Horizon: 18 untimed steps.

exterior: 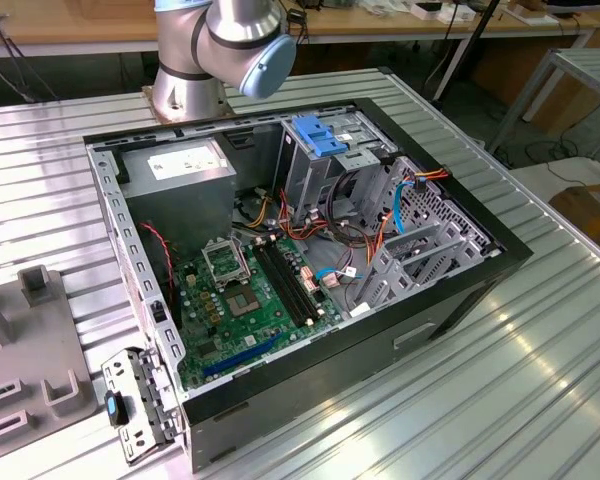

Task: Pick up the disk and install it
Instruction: 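Pick up the disk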

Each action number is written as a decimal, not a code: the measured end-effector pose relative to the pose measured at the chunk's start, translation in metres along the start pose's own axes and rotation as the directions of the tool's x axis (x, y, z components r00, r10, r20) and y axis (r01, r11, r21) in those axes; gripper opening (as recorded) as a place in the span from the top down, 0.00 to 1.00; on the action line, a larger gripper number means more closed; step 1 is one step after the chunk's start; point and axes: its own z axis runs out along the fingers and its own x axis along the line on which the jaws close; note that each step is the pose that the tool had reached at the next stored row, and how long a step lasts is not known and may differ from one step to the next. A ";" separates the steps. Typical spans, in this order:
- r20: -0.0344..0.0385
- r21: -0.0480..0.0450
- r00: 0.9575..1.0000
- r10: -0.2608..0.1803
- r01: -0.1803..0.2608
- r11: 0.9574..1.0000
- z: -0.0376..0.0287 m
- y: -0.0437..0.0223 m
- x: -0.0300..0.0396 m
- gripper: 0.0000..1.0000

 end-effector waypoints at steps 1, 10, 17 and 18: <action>0.000 -0.004 1.000 0.000 0.000 1.000 0.0026 0.0001 0.0000 0.45; 0.000 -0.006 1.000 0.000 0.000 1.000 0.0156 0.0004 0.0002 0.45; 0.000 -0.005 1.000 0.002 -0.002 1.000 0.0174 0.0001 0.0002 0.55; -0.001 -0.006 1.000 0.004 -0.004 1.000 0.0175 -0.0002 0.0002 0.62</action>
